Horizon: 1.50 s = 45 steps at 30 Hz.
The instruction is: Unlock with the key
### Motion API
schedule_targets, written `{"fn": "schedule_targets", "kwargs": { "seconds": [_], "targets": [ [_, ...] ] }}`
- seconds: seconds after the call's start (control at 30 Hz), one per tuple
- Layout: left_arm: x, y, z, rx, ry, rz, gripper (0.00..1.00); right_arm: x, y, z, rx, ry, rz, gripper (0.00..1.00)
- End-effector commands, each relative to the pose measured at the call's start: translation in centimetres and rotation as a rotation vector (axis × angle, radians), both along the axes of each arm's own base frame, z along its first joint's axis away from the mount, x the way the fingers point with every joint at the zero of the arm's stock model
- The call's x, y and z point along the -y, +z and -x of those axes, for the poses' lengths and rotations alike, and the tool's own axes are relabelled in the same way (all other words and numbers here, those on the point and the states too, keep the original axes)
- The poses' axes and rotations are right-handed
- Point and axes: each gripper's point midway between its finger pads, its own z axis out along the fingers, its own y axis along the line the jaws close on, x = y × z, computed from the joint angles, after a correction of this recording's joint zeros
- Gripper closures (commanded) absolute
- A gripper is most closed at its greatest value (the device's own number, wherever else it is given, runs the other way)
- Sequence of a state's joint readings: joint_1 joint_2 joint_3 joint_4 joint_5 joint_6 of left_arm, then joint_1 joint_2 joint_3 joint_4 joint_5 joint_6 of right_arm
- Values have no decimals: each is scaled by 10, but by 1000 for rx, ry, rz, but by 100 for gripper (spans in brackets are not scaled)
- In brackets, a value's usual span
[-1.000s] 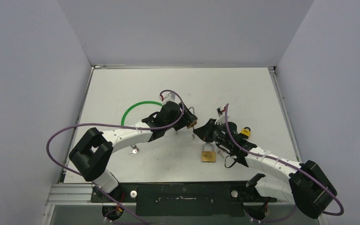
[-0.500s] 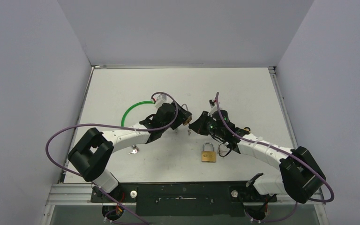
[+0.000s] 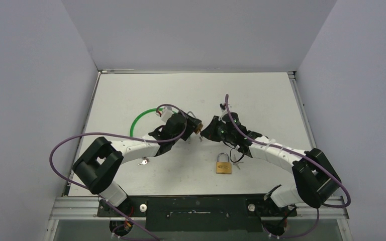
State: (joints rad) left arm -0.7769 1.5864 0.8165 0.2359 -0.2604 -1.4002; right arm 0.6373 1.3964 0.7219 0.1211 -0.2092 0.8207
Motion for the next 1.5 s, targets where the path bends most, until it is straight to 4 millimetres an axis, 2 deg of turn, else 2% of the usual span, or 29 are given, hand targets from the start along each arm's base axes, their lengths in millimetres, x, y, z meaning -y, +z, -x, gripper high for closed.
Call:
{"fn": "schedule_targets", "kwargs": {
  "seconds": [0.0, 0.13, 0.37, 0.63, 0.87, 0.93, 1.07, 1.33, 1.47],
  "targets": [
    [49, 89, 25, 101, -179, 289, 100, -2, 37, -45, 185, -74, -6, 100],
    [47, 92, 24, 115, -194, 253, 100, -7, 45, -36, 276, 50, 3, 100],
    [47, 93, 27, 133, -235, 214, 100, 0, 46, -19, 329, 202, 33, 100],
    [44, 94, 30, 139, -246, 210, 100, 15, 44, -26, 234, 161, 21, 100],
    [53, 104, 36, 131, -273, 315, 100, 7, 41, -34, 167, 89, -66, 100],
    [54, 110, 40, 138, -289, 340, 100, 6, 43, -35, 151, 69, -117, 100],
    [51, 120, 43, 167, -298, 360, 100, 1, 62, -29, 117, 44, -281, 100],
    [43, 151, 56, 274, -325, 480, 100, 8, 87, -2, -69, -29, -658, 100],
    [39, 167, 60, 329, -336, 530, 100, 11, 94, 9, -135, -45, -788, 100]
  ]
}}
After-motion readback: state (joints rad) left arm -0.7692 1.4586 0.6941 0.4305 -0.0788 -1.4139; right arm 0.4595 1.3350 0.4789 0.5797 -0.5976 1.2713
